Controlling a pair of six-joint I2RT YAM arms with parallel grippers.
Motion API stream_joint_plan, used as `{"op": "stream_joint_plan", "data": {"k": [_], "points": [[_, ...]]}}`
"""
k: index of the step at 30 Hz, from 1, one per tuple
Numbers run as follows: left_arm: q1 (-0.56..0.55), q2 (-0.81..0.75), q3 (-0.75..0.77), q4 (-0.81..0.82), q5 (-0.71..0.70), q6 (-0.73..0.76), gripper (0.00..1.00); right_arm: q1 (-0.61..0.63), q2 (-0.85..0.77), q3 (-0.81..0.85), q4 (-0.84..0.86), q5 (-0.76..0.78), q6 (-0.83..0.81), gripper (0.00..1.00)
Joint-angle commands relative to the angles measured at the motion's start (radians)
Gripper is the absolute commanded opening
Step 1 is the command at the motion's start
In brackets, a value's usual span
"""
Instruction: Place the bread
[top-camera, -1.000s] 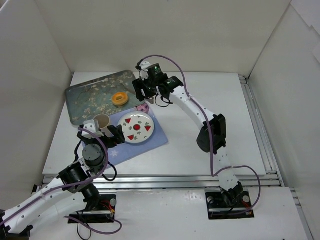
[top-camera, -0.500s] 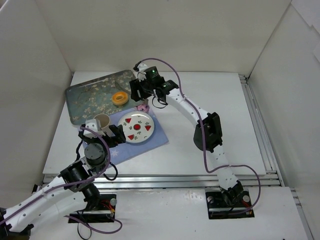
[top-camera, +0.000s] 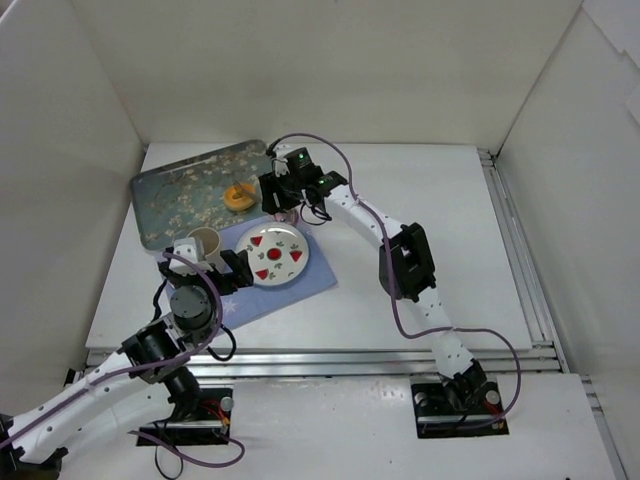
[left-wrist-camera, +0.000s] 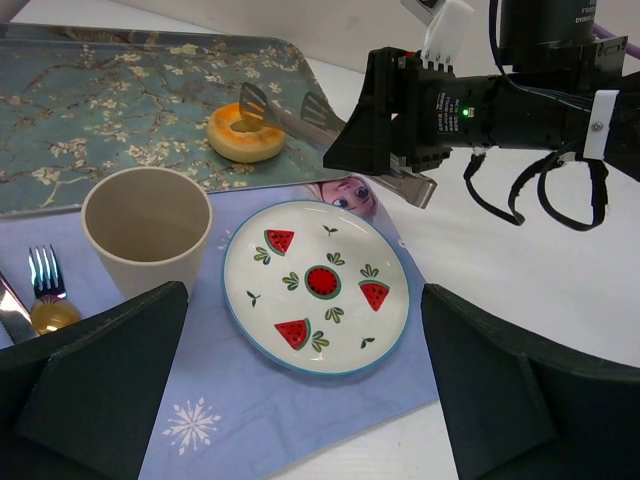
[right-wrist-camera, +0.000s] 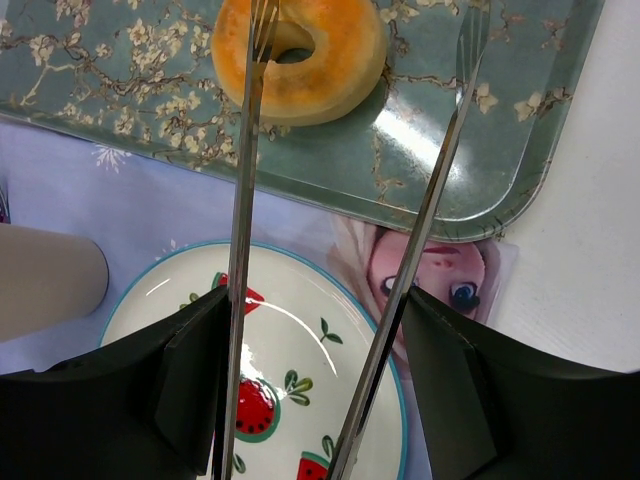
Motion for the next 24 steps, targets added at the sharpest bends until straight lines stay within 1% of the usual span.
{"op": "stream_joint_plan", "data": {"k": [1,5,17,20,21,24], "points": [[0.004,0.019,0.022,0.064,0.005,-0.012,0.99,0.006,-0.016,0.013,0.106,-0.014,0.015,0.62],[0.004,0.017,0.022,0.066,0.003,-0.012,0.99,0.002,-0.006,-0.003,0.128,-0.046,0.033,0.62],[0.004,0.020,0.022,0.067,0.002,-0.009,1.00,0.002,-0.015,-0.070,0.172,-0.067,0.072,0.60],[0.004,0.019,0.021,0.067,-0.003,-0.007,1.00,0.005,-0.018,-0.084,0.186,-0.078,0.080,0.55],[0.004,0.019,0.020,0.069,-0.004,-0.007,0.99,0.002,-0.021,-0.093,0.190,-0.081,0.078,0.50],[0.004,0.020,0.020,0.069,-0.004,-0.009,0.99,0.002,-0.027,-0.113,0.201,-0.094,0.084,0.47]]}}
